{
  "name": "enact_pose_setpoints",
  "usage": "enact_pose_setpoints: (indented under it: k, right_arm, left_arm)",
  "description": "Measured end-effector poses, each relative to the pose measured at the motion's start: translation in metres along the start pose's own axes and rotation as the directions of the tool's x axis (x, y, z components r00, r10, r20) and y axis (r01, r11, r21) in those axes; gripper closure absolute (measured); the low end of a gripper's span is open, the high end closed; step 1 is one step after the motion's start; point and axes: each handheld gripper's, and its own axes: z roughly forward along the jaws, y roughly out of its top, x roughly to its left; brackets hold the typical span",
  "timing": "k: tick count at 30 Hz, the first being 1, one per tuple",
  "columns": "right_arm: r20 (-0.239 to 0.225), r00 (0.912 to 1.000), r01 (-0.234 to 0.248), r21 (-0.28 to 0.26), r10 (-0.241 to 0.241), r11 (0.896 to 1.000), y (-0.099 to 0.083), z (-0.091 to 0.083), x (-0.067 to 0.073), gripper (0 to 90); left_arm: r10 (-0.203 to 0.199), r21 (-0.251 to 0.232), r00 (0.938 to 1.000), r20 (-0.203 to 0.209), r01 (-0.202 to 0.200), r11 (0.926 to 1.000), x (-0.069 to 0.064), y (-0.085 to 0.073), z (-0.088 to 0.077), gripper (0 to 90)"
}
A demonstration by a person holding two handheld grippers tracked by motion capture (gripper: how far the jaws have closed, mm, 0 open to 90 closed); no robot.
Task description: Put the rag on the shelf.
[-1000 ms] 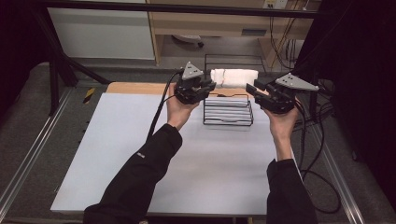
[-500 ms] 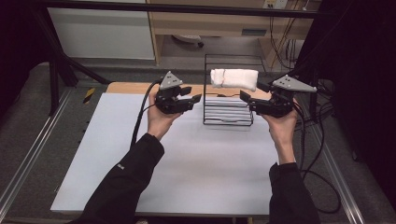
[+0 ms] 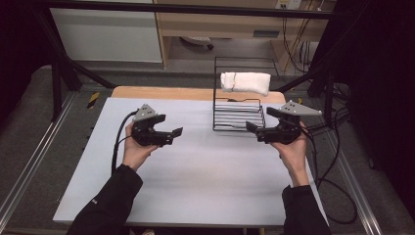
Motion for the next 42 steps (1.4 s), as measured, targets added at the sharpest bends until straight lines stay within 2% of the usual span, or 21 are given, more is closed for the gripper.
enact_pose_setpoints:
  k: [4,8,14,19,21,23,29,32,34,37,42]
  right_arm:
    - [-0.025,0.9996,-0.009,0.021,0.009,1.000,-0.017,0.001,0.002,0.5]
    - [-0.041,0.9991,-0.007,0.052,0.009,0.999,-0.037,-0.001,0.004,0.4]
    - [-0.055,0.9972,-0.046,0.084,0.051,0.995,-0.071,-0.006,0.000,0.4]
    - [-0.068,0.9961,-0.048,0.123,0.056,0.991,-0.096,-0.011,-0.002,0.3]
    - [-0.074,0.9963,-0.034,0.148,0.045,0.988,-0.105,-0.013,-0.002,0.3]
    - [-0.080,0.9954,-0.041,0.154,0.053,0.987,-0.113,-0.015,-0.002,0.3]
    - [-0.095,0.9919,-0.067,0.176,0.085,0.982,-0.132,-0.021,-0.003,0.2]
    - [-0.097,0.9922,-0.057,0.208,0.079,0.977,-0.141,-0.024,-0.001,0.1]
    - [-0.094,0.9924,-0.057,0.221,0.080,0.973,-0.144,-0.025,-0.002,0.1]
    - [-0.090,0.9918,-0.070,0.211,0.091,0.975,-0.144,-0.026,-0.004,0.1]
    - [-0.094,0.9919,-0.065,0.211,0.086,0.975,-0.144,-0.027,-0.004,0.1]
  left_arm:
    - [-0.004,0.027,0.9999,-0.012,0.004,0.9996,0.007,-0.021,-0.014,8.0]
    - [0.005,0.068,0.9997,-0.024,-0.004,0.9977,0.013,-0.043,-0.028,6.9]
    - [-0.010,0.103,0.9993,-0.037,0.014,0.9946,0.020,-0.078,-0.045,6.9]
    - [-0.039,0.125,0.9985,-0.039,0.044,0.9911,0.028,-0.102,-0.058,7.0]
    - [-0.035,0.143,0.9984,-0.044,0.041,0.9889,0.030,-0.107,-0.062,7.1]
    - [-0.035,0.153,0.9982,-0.048,0.042,0.9873,0.033,-0.112,-0.065,7.2]
    - [-0.050,0.139,0.9968,-0.063,0.058,0.9885,0.039,-0.121,-0.077,7.5]
    - [-0.064,0.140,0.9955,-0.069,0.074,0.9874,0.042,-0.125,-0.079,7.5]
    - [-0.053,0.153,0.9956,-0.077,0.064,0.9861,0.042,-0.127,-0.079,7.5]
    - [-0.055,0.153,0.9955,-0.077,0.066,0.9860,0.040,-0.130,-0.080,7.5]
    - [-0.058,0.153,0.9951,-0.081,0.069,0.9858,0.039,-0.132,-0.080,7.5]
